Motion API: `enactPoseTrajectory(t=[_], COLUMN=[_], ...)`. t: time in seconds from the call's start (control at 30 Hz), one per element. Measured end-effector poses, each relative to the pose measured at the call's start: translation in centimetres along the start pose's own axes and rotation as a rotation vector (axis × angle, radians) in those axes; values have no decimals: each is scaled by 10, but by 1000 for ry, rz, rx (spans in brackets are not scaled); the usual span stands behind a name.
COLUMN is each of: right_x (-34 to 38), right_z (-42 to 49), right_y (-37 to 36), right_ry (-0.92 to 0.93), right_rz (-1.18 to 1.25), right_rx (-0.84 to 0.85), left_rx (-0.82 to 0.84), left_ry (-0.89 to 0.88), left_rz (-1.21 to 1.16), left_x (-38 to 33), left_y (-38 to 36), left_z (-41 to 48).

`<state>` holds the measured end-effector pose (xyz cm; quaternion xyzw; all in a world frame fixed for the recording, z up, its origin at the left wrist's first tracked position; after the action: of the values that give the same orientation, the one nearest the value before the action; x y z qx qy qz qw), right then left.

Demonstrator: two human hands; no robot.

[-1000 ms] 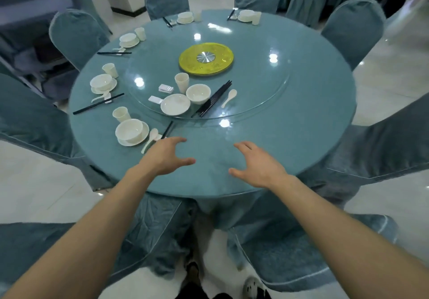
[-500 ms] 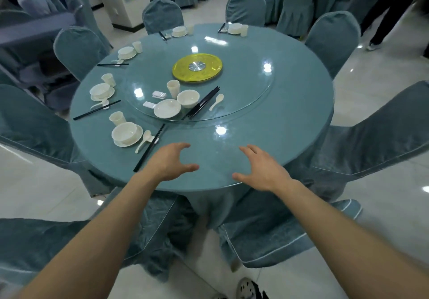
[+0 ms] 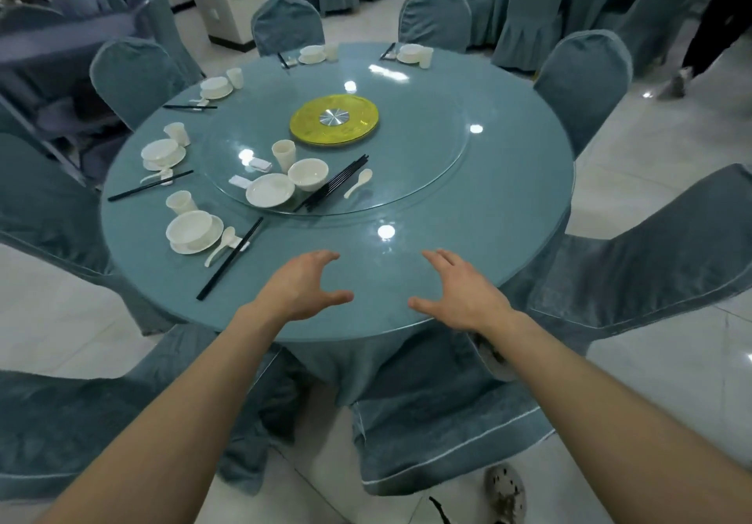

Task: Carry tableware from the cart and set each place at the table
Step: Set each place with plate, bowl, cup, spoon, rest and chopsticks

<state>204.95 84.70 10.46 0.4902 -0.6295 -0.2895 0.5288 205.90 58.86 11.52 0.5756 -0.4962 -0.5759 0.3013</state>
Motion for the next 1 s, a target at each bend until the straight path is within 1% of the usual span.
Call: enactPoseTrajectory(t=[0.1, 0.23, 0.3, 0.43, 0.57, 0.67, 0.83, 1.0], right_x=[-33, -81, -102, -118, -125, -132, -152, -162], right_z=[23, 44, 55, 68, 80, 84, 97, 133], right_y=[6, 10, 15, 30, 43, 51, 56, 65], right_ry=[37, 80, 101, 150, 175, 169, 156, 187], right_rz=[7, 1, -27, -47, -59, -39, -74, -63], right_rx=[47, 139, 180, 211, 197, 181, 166, 185], left_rx=[9, 97, 101, 72, 32, 4, -10, -67], left_ry=[38, 91, 121, 181, 224, 211, 214, 266], left_rz=[-9, -45, -59, -75, -85, -96, -115, -150], left_x=[-26, -73, -95, -115, -115, -119, -130, -134], left_y=[-26, -75, -87, -89, -77, -75, -86, -79], left_z=[21, 45, 56, 66, 72, 80, 93, 120])
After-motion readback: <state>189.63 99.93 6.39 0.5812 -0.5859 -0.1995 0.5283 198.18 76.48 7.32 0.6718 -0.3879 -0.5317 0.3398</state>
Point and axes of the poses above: each hand's wrist, its own z-axis towards the middle knuckle, its own y-axis out of the back of the hand, x = y × z, the point moved 10 cm from there along z, towards the middle knuckle, and after that the axes turned 10 degrees about -y, right-handed, at the moved point
